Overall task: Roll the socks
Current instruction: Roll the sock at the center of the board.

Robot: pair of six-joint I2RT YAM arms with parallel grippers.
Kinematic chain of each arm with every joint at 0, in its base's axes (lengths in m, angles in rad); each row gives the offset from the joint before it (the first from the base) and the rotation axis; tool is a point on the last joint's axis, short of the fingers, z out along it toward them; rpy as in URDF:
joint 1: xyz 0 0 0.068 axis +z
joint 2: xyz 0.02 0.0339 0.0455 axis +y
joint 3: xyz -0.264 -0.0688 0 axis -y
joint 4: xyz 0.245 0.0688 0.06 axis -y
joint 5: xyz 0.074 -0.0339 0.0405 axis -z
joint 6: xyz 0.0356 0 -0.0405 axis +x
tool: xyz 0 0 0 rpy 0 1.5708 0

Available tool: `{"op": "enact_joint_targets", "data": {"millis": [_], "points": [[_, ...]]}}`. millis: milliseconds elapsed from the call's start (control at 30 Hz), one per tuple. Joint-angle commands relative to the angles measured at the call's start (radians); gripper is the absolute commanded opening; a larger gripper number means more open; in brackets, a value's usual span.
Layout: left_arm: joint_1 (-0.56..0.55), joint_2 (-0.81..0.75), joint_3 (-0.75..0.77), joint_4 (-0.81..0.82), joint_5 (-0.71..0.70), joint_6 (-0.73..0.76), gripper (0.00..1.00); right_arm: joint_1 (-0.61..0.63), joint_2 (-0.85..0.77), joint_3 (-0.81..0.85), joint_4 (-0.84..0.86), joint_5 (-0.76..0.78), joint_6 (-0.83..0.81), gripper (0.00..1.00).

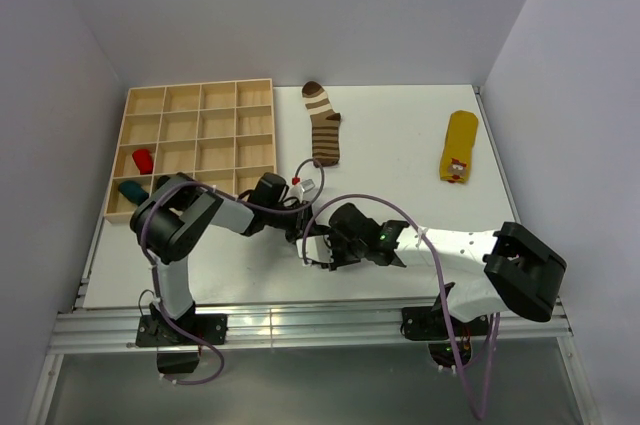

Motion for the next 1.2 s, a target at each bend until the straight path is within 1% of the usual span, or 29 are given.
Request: {"op": "enact_joint_targets", "data": {"millis": [0,133,333,367,467,533,600,700,833,933,1100,1167], "points": [[0.018,-0.059,0.064,-0.231,-0.105,0.138,0.22,0.006,0.015,-0.023,-0.068,0.018,0.005,0.27],[0.031,-0.104,0.111,-0.306,-0.143,0.180,0.26,0.006,0.015,-0.020,-0.082,0.022,0.005,0.27],[0.045,-0.151,0.134,-0.395,-0.191,0.224,0.26,0.006,0.038,-0.014,-0.093,0.027,0.003,0.27],[0.048,-0.158,0.136,-0.407,-0.224,0.229,0.26,0.007,0.041,-0.014,-0.093,0.028,0.006,0.27],[0.053,-0.187,0.133,-0.438,-0.254,0.241,0.25,0.006,0.052,-0.013,-0.094,0.031,0.003,0.26],[0.054,-0.184,0.139,-0.463,-0.251,0.258,0.25,0.006,0.058,-0.011,-0.097,0.033,0.003,0.25],[0.054,-0.171,0.144,-0.472,-0.248,0.270,0.25,0.006,0.058,-0.010,-0.101,0.034,0.003,0.25],[0.054,-0.118,0.165,-0.481,-0.231,0.279,0.22,0.006,0.059,0.001,-0.117,0.034,0.005,0.25],[0.048,-0.055,0.228,-0.483,-0.219,0.296,0.20,0.004,0.040,0.007,-0.151,0.033,0.006,0.25],[0.035,0.003,0.291,-0.523,-0.217,0.308,0.18,0.004,0.021,0.030,-0.224,0.031,0.009,0.25],[0.015,0.080,0.358,-0.520,-0.208,0.304,0.17,0.004,0.004,0.079,-0.337,0.010,0.006,0.25],[0.011,0.088,0.372,-0.513,-0.214,0.298,0.17,0.004,0.020,0.095,-0.383,0.007,0.005,0.25]]}}
